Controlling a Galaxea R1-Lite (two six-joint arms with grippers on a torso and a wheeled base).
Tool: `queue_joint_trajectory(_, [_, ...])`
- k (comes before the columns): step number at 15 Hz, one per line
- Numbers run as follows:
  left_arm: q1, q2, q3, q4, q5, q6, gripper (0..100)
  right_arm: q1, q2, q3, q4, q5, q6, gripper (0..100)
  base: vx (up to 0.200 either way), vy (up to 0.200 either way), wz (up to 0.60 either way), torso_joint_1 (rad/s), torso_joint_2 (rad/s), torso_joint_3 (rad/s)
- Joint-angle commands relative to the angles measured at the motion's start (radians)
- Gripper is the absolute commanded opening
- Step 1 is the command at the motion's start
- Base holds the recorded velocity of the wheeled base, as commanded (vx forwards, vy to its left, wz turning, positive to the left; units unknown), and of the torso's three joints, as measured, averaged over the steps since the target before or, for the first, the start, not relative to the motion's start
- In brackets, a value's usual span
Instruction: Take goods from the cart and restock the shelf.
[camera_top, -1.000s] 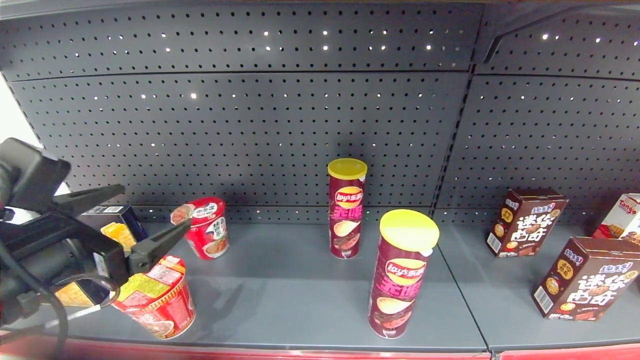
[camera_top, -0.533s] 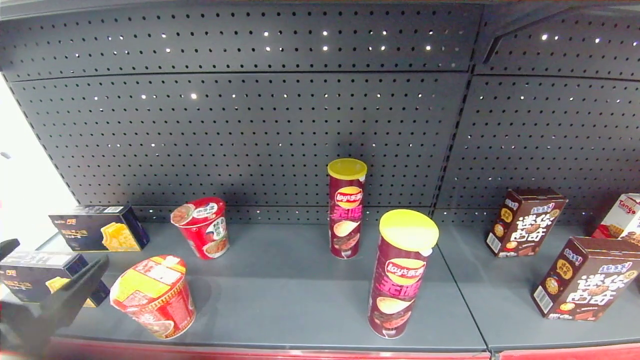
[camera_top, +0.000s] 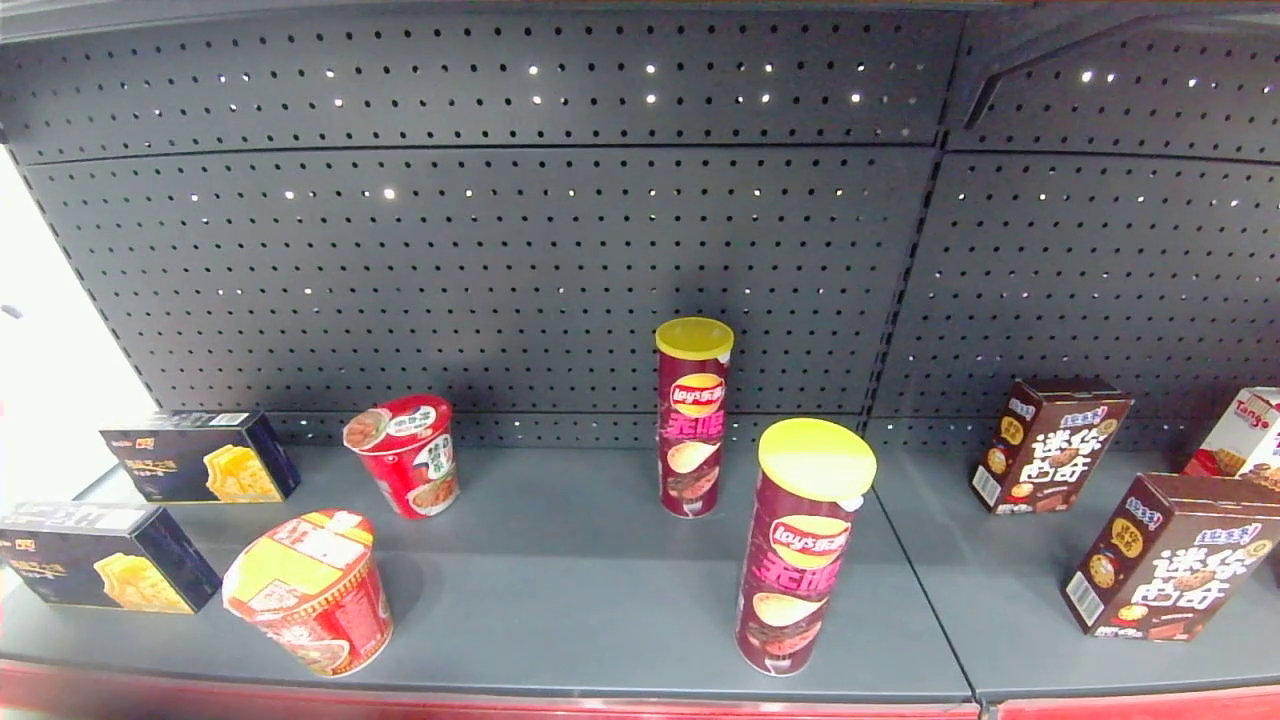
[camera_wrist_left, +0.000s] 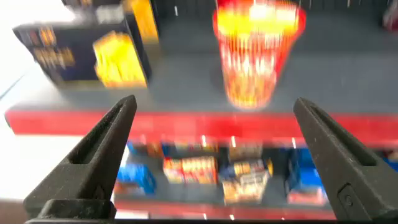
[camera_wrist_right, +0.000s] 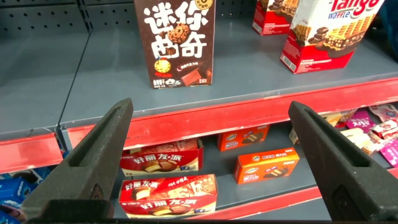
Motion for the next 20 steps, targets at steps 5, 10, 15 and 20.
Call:
queue_joint_trajectory(5, [-0.002, -0.198, 0.005, 0.091, 0.058, -0.014, 100, 0.000, 0.002, 0.000, 0.000, 0.000, 0.000, 100, 0.000, 0.000, 0.00, 0.000, 0.00, 0.000])
queue_joint_trajectory(10, [-0.020, -0.295, 0.005, 0.133, -0.005, -0.050, 100, 0.000, 0.002, 0.000, 0.000, 0.000, 0.000, 100, 0.000, 0.000, 0.00, 0.000, 0.00, 0.000])
queue_joint_trajectory(15, [-0.020, -0.295, 0.004, 0.133, 0.005, -0.054, 100, 0.000, 0.002, 0.000, 0.000, 0.000, 0.000, 100, 0.000, 0.000, 0.00, 0.000, 0.00, 0.000])
queue_joint_trajectory(20, [-0.020, -0.295, 0.005, 0.133, 0.005, -0.056, 100, 0.000, 0.002, 0.000, 0.000, 0.017, -0.006, 100, 0.000, 0.000, 0.00, 0.000, 0.00, 0.000])
